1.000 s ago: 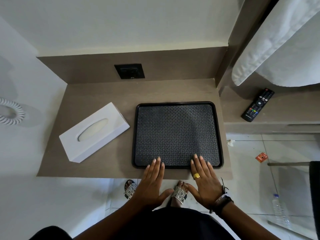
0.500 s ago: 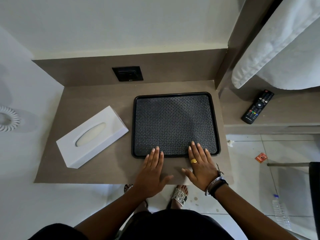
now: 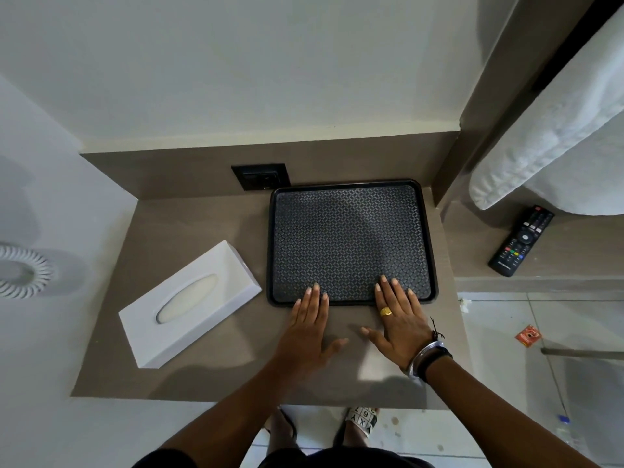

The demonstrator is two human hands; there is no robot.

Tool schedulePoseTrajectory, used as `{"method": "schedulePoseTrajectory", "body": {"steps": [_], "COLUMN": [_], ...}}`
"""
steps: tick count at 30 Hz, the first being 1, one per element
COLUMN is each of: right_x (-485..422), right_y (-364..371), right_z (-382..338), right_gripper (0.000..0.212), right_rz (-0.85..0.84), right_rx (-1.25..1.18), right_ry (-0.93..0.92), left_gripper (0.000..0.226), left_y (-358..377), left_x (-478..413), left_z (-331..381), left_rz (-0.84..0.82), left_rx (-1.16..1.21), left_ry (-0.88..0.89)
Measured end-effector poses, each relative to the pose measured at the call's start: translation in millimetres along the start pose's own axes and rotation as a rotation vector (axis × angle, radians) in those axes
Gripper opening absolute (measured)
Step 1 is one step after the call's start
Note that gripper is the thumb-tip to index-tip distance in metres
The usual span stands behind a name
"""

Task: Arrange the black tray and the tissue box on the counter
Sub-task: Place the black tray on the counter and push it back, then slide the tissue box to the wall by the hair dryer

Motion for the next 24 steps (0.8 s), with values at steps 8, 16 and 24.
{"method": "schedulePoseTrajectory", "body": {"steps": [8, 16, 24], "right_x": [-10.8, 3.4, 51.8], "right_y": [-0.9, -7.2, 29.9], "right_z": [0.6, -30.3, -92.3], "right_gripper": [0.085, 0.083, 0.079], "right_rz": [0.021, 0.161, 0.121], "right_rx": [0.017, -0.017, -0.073], "right_ry": [-0.016, -0.139, -0.160], "left_gripper": [0.093, 0.091, 0.100], "left_y": [5.0, -30.7, -65.8], "left_x": [-0.2, 12.6, 45.1], "left_z": [-2.5, -17.2, -101.1], "left_rz": [0.033, 0.232, 0.352], "left_rx": [0.051, 0.200, 0.141], "left_ry": [0.013, -0.021, -0.156]}}
Point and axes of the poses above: each hand's wrist, its own x-axis away from the middle knuckle, its own y-axis out of the palm, z = x × y, the point moved 3 cm from there along -x, towards the middle knuckle, and after that the axes turned 6 degrees about y, right-handed, at the moved point
